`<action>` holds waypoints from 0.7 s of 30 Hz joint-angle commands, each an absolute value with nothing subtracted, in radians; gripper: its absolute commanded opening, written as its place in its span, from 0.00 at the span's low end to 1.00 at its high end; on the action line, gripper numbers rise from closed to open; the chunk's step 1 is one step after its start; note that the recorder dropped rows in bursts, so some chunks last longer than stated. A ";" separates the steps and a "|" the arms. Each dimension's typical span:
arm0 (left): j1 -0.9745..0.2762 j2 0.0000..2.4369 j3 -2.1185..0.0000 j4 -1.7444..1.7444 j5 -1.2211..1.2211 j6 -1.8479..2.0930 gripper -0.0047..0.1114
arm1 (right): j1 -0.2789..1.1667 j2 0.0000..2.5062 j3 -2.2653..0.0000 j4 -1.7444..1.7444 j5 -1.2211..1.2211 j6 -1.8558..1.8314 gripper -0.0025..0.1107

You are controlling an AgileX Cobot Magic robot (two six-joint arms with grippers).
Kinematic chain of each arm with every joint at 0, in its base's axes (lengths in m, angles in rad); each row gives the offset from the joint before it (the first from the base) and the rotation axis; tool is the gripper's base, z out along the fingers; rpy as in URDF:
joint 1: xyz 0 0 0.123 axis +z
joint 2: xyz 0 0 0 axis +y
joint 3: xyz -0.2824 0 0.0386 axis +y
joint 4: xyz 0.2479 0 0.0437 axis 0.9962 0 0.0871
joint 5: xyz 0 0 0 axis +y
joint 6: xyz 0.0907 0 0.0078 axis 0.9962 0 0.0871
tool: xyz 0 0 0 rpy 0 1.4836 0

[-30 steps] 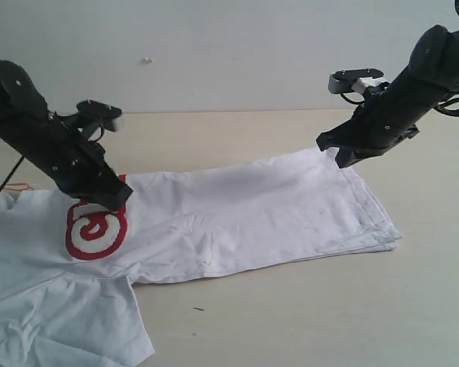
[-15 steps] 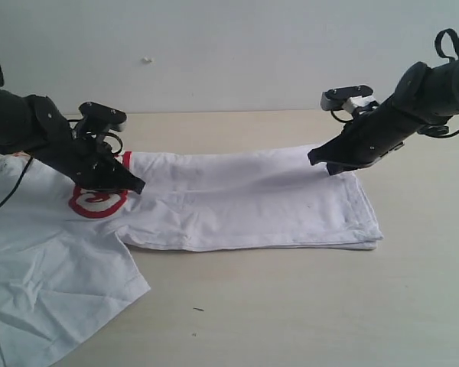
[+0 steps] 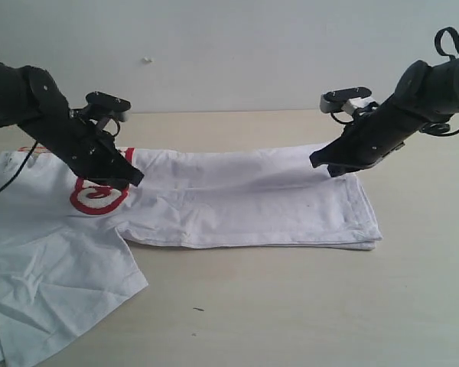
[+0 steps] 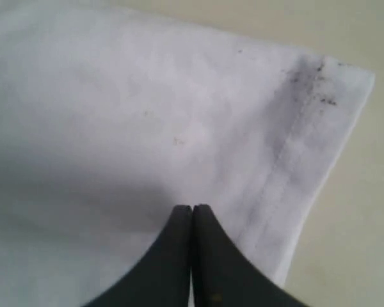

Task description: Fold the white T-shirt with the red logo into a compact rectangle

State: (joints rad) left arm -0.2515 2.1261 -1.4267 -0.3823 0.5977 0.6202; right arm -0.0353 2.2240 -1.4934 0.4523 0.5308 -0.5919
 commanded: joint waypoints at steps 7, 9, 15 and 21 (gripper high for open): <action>-0.308 1.814 -1.245 -0.085 0.755 0.413 0.04 | -0.035 2.094 -1.496 0.436 0.563 -0.550 0.02; -0.350 1.761 -1.174 0.050 0.783 0.321 0.04 | -0.035 2.094 -1.496 0.436 0.570 -0.548 0.02; -0.512 1.624 -0.958 0.064 0.815 0.246 0.04 | -0.035 2.120 -1.496 0.484 0.595 -0.548 0.02; -0.701 1.601 -0.782 0.071 0.743 0.179 0.13 | -0.035 2.150 -1.494 0.500 0.599 -0.548 0.02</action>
State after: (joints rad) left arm -0.6387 1.6127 -0.8340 0.0601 0.7820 0.2202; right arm -0.0353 2.1397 -1.4934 0.4889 0.5983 -0.5496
